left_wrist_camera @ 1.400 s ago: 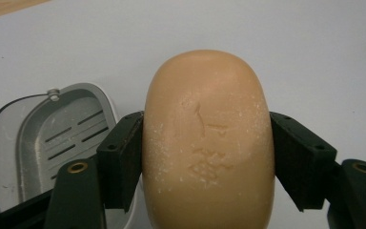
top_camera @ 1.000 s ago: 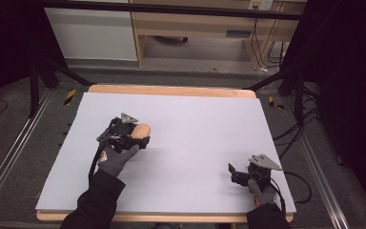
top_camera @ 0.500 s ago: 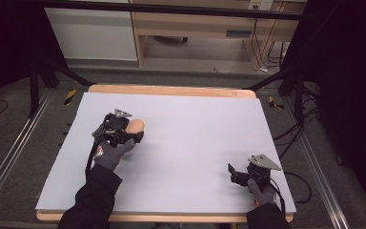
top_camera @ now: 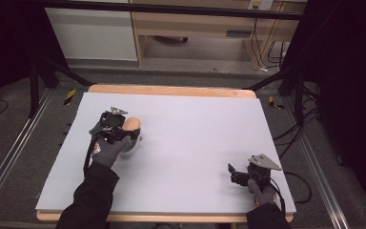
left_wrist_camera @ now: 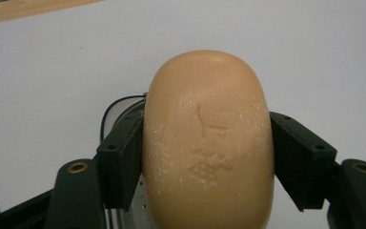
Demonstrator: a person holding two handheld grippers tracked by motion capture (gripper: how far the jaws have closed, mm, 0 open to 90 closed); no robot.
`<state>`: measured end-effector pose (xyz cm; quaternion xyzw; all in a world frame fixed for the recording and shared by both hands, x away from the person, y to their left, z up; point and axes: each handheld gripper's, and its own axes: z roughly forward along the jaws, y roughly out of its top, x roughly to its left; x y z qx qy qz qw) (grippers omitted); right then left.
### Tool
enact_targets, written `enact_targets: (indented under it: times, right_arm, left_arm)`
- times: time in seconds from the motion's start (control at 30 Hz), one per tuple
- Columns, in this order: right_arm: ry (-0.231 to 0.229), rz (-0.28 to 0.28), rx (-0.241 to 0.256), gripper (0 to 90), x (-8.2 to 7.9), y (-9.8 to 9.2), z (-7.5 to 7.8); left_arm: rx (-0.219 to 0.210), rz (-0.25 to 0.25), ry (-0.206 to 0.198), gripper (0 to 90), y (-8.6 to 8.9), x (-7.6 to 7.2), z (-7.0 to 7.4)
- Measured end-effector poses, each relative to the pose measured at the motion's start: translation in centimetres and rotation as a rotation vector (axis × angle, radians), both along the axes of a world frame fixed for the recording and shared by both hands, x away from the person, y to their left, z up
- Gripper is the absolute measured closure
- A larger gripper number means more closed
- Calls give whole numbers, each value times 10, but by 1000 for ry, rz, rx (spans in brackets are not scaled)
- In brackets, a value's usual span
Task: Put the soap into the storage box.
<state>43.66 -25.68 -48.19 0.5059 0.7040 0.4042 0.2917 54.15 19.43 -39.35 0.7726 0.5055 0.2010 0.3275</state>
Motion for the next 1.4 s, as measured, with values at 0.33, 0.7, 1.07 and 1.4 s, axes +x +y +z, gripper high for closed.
enact_targets:
  times: [0.33, 0.7, 1.07, 1.4]
  right_arm:
    - [-3, 2, -8, 30, 0, 0, -1]
    - [-3, 1, -8, 30, 0, 0, 0]
    - [-2, 2, -10, 30, 0, 0, -1]
    - [-2, 3, -11, 30, 0, 0, -1]
  left_arm:
    - [9, 13, 15, 320, 3, 3, -7]
    - [13, 20, 28, 320, 7, 2, -15]
    - [11, 28, 40, 320, 10, 1, -22]
    - [10, 32, 46, 320, 10, 1, -25]
